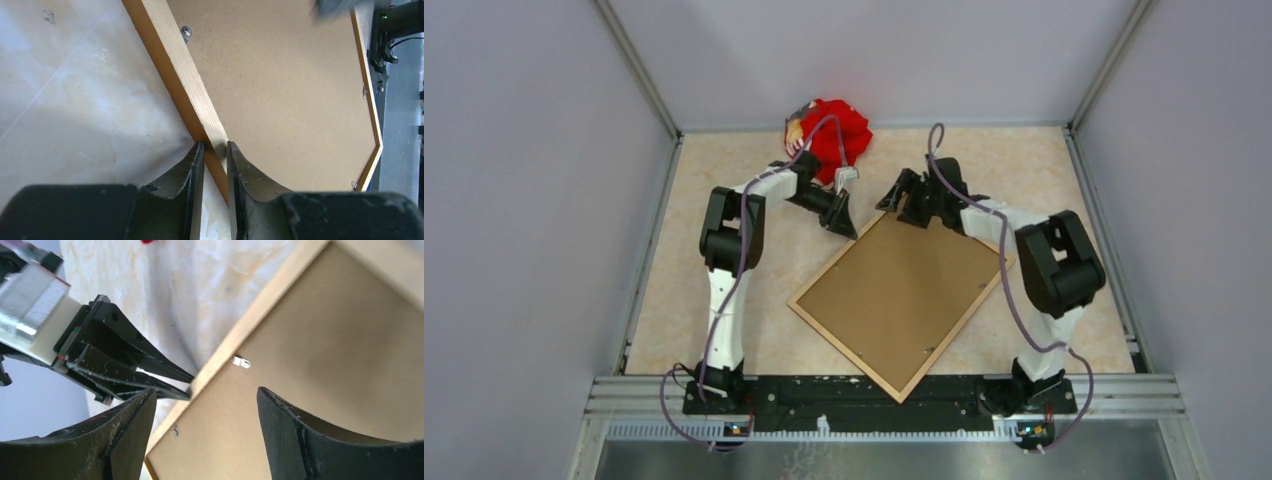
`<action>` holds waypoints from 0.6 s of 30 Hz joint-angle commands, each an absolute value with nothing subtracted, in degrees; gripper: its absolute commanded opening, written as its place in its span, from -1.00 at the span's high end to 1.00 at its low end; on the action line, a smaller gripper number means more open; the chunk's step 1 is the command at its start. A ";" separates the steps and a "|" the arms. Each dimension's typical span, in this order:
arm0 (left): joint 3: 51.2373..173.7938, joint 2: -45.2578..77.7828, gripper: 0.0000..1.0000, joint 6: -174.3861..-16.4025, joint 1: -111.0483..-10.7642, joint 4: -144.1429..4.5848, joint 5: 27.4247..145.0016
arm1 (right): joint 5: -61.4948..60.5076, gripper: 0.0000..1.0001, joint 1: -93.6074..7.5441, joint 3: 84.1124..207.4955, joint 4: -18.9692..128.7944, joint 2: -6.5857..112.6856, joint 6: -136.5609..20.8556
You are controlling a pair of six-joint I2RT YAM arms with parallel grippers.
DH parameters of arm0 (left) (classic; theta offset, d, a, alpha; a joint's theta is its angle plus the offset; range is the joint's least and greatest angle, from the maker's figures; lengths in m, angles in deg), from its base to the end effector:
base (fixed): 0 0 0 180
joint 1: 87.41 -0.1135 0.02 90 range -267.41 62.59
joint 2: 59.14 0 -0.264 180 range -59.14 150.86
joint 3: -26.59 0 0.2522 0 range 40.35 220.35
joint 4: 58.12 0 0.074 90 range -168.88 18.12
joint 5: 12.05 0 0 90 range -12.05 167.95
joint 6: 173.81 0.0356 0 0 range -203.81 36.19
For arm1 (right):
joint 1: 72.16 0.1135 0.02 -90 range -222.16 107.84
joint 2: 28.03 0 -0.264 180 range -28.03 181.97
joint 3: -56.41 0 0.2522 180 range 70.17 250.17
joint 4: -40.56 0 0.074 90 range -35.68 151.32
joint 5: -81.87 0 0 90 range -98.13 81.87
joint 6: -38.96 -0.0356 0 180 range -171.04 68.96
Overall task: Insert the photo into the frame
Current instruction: Install the photo frame at the center of the board.
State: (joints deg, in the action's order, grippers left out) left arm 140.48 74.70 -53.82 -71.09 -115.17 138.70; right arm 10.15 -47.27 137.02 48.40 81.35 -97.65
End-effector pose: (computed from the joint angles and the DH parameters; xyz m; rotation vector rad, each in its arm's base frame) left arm 0.4332 -0.1592 0.1288 1.1154 2.1913 -1.3945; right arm 0.3719 0.1849 0.1769 0.2581 2.3623 1.0051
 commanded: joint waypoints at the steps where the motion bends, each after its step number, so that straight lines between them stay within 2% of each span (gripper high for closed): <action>1: 138.04 73.62 0.46 -51.32 -70.35 -118.58 135.18 | 2.81 -0.47 -52.07 132.51 54.90 69.83 -91.57; 8: 137.73 73.24 0.46 -51.10 -70.36 -118.64 134.99 | -3.28 -0.42 -56.59 126.17 60.07 63.77 -86.77; 18: 137.73 72.91 0.46 -50.95 -70.36 -118.70 134.78 | -3.17 -0.35 -57.39 124.80 57.93 66.06 -87.22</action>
State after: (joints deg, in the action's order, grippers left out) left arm 139.81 74.09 -53.58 -71.07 -115.08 138.33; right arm -2.16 -57.04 124.50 60.05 65.31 -88.03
